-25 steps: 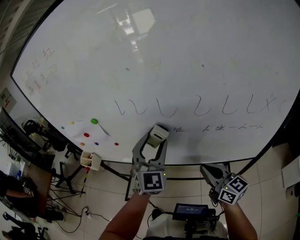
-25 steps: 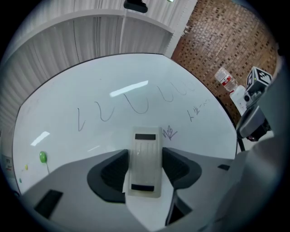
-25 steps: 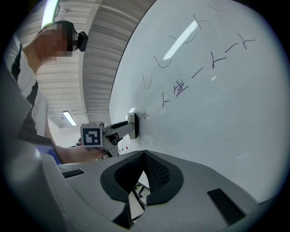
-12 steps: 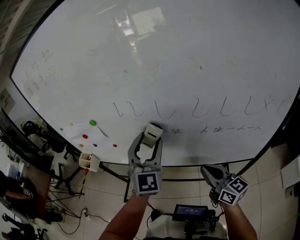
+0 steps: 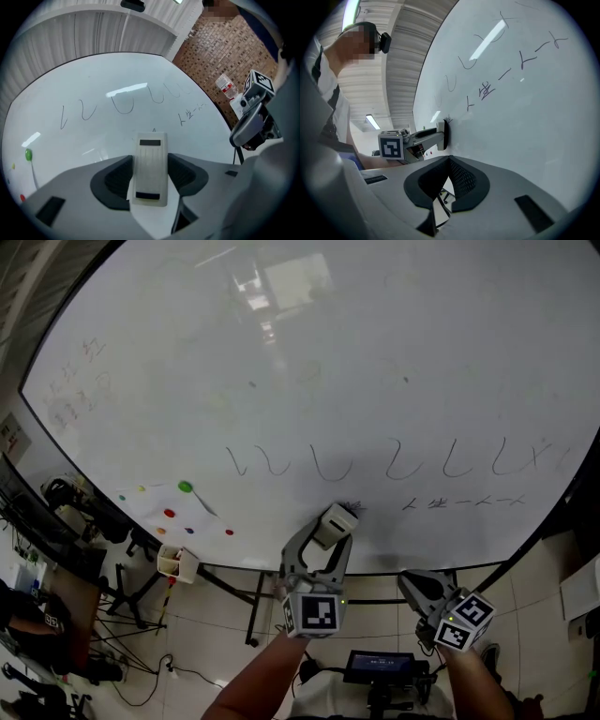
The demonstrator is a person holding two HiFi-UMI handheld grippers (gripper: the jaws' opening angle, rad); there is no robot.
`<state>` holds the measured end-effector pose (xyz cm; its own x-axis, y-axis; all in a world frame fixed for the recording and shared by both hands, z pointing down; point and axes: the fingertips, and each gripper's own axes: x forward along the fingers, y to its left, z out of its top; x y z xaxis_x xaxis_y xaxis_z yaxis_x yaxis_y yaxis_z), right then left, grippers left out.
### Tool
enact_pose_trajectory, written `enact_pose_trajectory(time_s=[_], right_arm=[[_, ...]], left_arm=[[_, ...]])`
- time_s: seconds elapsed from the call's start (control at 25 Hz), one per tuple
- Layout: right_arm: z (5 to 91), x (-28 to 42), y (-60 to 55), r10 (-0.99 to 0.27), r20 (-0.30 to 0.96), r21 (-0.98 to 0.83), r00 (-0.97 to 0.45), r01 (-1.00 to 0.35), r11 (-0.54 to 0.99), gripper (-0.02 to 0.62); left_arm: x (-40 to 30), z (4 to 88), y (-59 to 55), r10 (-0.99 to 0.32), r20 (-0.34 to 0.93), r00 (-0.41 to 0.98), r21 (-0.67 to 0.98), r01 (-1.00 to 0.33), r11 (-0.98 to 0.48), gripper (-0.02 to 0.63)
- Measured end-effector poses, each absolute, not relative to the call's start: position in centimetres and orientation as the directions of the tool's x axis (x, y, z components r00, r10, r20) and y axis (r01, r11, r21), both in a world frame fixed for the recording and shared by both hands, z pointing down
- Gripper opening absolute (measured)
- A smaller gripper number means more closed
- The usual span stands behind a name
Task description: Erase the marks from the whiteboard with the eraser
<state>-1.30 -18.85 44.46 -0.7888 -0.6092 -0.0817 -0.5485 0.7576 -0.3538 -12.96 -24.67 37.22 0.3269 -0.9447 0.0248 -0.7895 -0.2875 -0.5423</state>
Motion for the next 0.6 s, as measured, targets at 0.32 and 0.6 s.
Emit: enact_pose_trajectory(time_s=[0.32, 0.6], right_arm=[[44.4, -0.8, -19.2, -0.616, -0.084, -0.351, -0.783, -0.555, 0.754, 0.015], [44.6, -0.3, -19.5, -0.627, -0.083, -0.356, -0.774, -0.565, 0.744, 0.015]], left_arm=[[-12.4, 33.2, -24.7, -0.935, -0.072, 0.347, -0.557, -0.791, -0.251, 0.264], [-11.9, 35.5, -24.8, -0.927, -0.086, 0.365, -0.601, -0.761, -0.244, 0.272]])
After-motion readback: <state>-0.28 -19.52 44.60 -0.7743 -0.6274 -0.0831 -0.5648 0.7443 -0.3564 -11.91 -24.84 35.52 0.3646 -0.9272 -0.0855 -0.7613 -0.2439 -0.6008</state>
